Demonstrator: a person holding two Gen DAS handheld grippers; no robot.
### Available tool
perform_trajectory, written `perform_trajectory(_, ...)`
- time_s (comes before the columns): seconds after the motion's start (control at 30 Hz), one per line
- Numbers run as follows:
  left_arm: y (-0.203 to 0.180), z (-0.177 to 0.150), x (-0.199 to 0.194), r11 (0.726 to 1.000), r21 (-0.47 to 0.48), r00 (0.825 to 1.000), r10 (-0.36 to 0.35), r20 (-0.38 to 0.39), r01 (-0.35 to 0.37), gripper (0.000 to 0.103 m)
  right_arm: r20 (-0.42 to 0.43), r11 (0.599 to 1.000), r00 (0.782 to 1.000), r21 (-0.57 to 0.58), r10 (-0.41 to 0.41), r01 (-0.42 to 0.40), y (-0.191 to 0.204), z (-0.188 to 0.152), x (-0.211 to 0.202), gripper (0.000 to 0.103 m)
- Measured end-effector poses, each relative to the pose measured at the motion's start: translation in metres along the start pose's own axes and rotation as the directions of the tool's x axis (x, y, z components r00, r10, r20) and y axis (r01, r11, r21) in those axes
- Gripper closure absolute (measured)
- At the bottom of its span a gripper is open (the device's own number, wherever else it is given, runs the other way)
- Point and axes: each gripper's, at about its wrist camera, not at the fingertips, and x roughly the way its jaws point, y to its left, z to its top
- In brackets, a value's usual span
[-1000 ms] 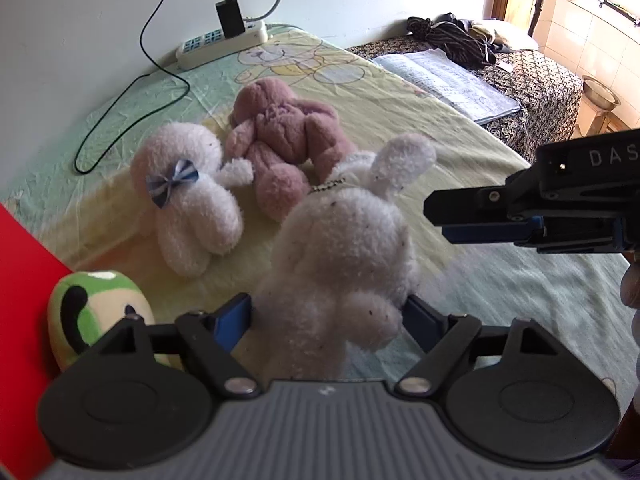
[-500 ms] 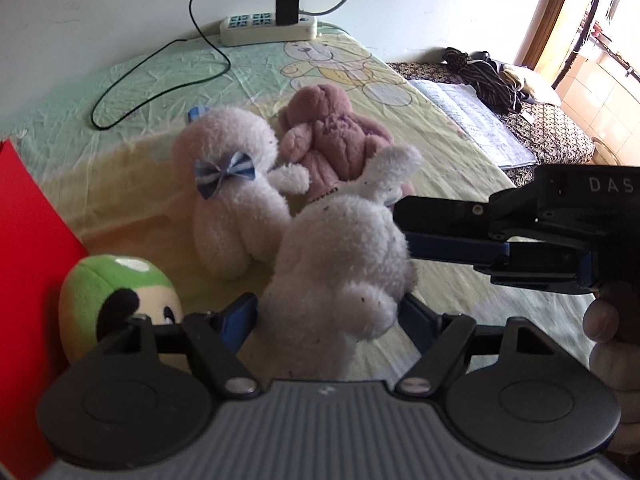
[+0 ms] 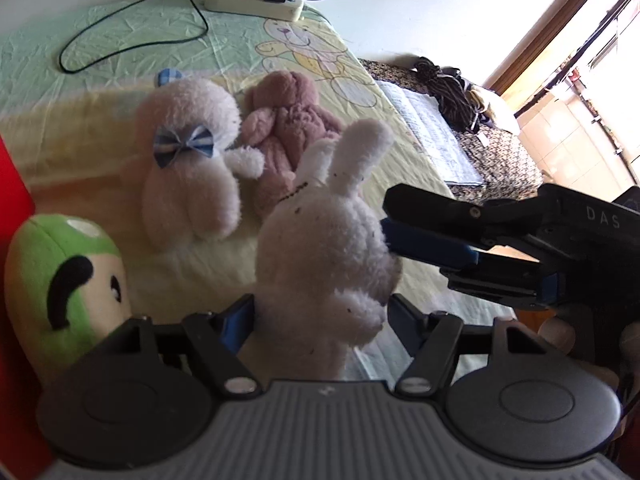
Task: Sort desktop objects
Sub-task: 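Grasp the white bunny with the right gripper and lift it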
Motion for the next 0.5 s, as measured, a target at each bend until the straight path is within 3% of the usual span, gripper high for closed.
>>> perform_trajectory(0.07, 0.004, -0.004, 0.003, 0.996, -0.043, 0.997, -0.073, -0.021, 0.072, 0.034, -0.011, 1.0, 1.0, 0.002, 0.023, -0.023, 0.002, 0.0, -0.004, 0.073)
perform_trajectory(0.2, 0.016, -0.009, 0.011, 0.994, -0.096, 0.998, -0.058, -0.029, 0.055, 0.035, -0.028, 1.0, 0.999, -0.007, 0.023, -0.024, 0.0, -0.005, 0.005, 0.074)
perform_trajectory(0.27, 0.018, -0.009, 0.009, 0.995, -0.095, 1.0, -0.013, -0.027, 0.011, 0.025, -0.024, 0.999, 0.999, 0.026, 0.045, -0.045, -0.006, -0.005, 0.012, 0.075)
perform_trajectory(0.43, 0.007, -0.013, -0.015, 0.992, -0.015, 0.99, 0.127, 0.057, -0.127, 0.022, 0.04, 0.996, 0.999, 0.084, 0.034, -0.038, -0.015, -0.003, 0.017, 0.077)
perform_trajectory(0.5, 0.005, -0.012, -0.018, 0.989, -0.005, 0.987, 0.147, 0.063, -0.147, 0.022, 0.036, 0.994, 0.998, 0.096, 0.047, -0.05, -0.017, -0.001, 0.021, 0.077)
